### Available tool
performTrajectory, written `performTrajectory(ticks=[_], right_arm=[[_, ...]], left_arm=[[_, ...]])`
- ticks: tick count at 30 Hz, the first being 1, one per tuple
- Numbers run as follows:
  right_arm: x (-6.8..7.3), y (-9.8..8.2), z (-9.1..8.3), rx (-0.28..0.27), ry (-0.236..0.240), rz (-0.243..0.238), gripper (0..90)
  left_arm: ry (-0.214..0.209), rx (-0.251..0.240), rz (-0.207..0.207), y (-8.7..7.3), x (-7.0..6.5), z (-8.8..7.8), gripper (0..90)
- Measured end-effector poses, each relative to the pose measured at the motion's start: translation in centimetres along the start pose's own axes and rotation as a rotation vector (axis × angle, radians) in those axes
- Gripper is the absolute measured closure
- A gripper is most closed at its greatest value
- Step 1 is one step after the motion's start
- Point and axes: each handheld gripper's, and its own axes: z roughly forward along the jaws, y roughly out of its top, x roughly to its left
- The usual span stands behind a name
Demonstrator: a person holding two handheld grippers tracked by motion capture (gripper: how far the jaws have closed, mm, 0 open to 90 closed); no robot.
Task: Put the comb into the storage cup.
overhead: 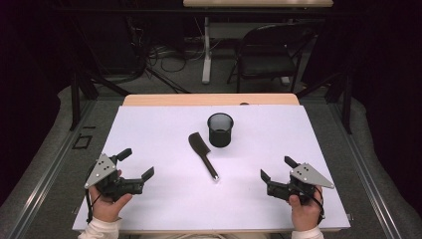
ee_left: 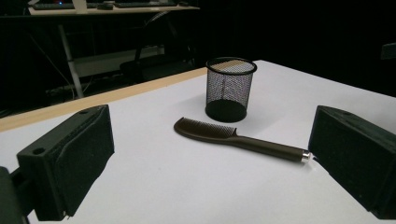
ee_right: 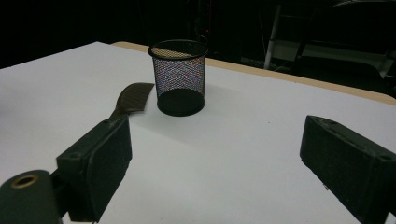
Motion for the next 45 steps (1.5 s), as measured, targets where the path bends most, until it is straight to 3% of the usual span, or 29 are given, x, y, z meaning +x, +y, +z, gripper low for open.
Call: performTrajectory(ticks=[22,28,34,45], right_arm=[[0.1,0.4,0.9,0.076,-0.003,0.007,3.7],[0.3,1.1,1.2,0.115,0.021,0.02,0.0],[0.4,2.0,1.9,0.158,0.037,0.033,0.0],[1.6,3.9,4.5,0.236,0.063,-0.002,0.0]], left_arm=[[0.012,0.012,-0.012,0.0,0.2,-0.4,0.2],[0.011,0.023,-0.008,0.0,-0.2,-0.4,0.3],[0.011,0.021,-0.011,0.1,-0.1,-0.3,0.3],[0.027,0.037,-0.03,0.1,0.3,-0.2,0.5]])
